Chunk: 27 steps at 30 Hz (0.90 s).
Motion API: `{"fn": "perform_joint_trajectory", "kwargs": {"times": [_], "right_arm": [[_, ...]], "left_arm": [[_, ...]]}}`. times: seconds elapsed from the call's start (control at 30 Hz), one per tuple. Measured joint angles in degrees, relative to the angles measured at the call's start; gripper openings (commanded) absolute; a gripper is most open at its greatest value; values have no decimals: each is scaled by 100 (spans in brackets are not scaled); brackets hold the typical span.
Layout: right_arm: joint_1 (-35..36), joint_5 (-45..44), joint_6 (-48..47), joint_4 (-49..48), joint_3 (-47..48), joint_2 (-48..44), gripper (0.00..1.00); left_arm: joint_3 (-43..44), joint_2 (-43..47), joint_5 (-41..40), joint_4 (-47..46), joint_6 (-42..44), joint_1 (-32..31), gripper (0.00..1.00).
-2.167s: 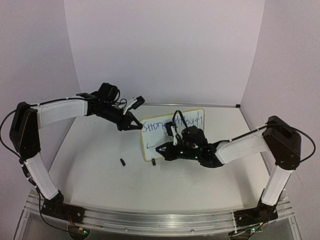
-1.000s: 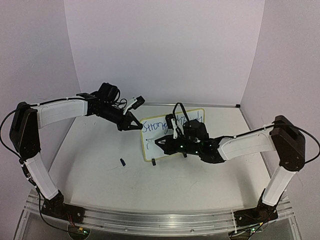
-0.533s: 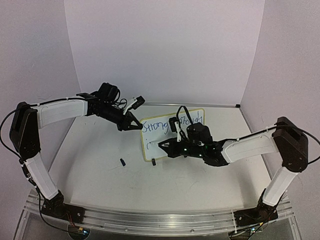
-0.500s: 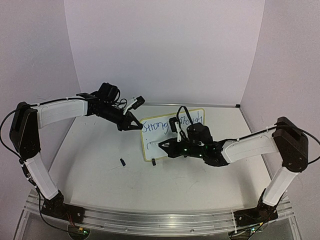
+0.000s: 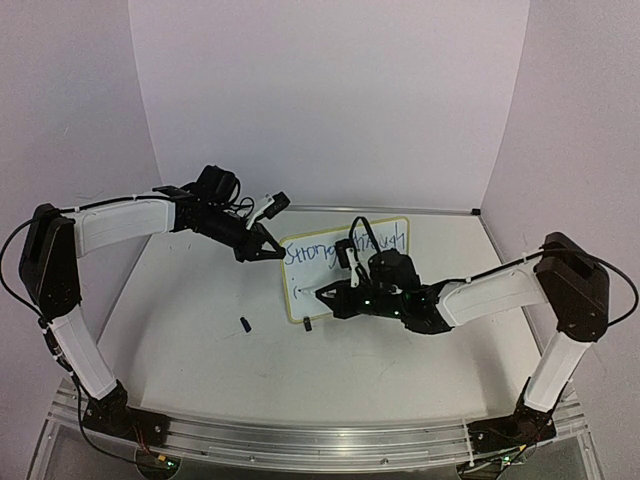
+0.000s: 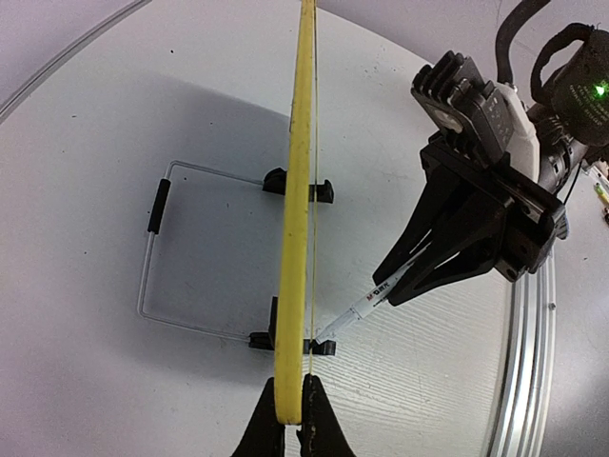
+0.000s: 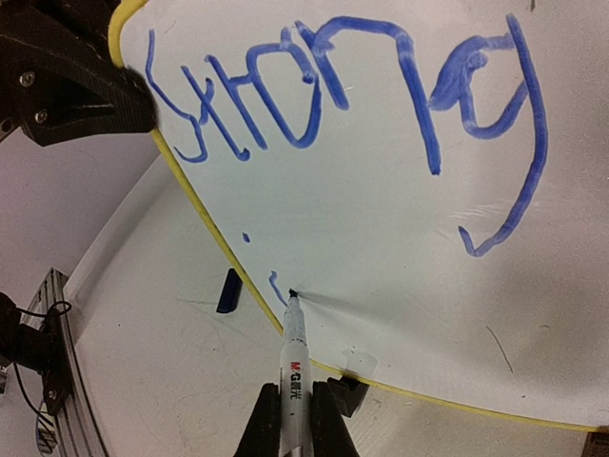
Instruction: Write a sentence on the whiteboard
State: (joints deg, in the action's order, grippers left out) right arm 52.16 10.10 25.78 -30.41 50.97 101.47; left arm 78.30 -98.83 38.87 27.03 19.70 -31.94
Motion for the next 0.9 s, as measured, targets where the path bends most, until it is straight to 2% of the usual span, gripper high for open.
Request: {"fn": "perform_joint_trajectory", "kwargs": {"times": [0.53,0.9], "right_arm": [[24,-606,107,0,-246,-335,0],[11,-194,39,-66,-249,-356,0]], "left_arm": [[0,0,-4,0,0,0,0],[0,0,-2,0,2,0,0]]}}
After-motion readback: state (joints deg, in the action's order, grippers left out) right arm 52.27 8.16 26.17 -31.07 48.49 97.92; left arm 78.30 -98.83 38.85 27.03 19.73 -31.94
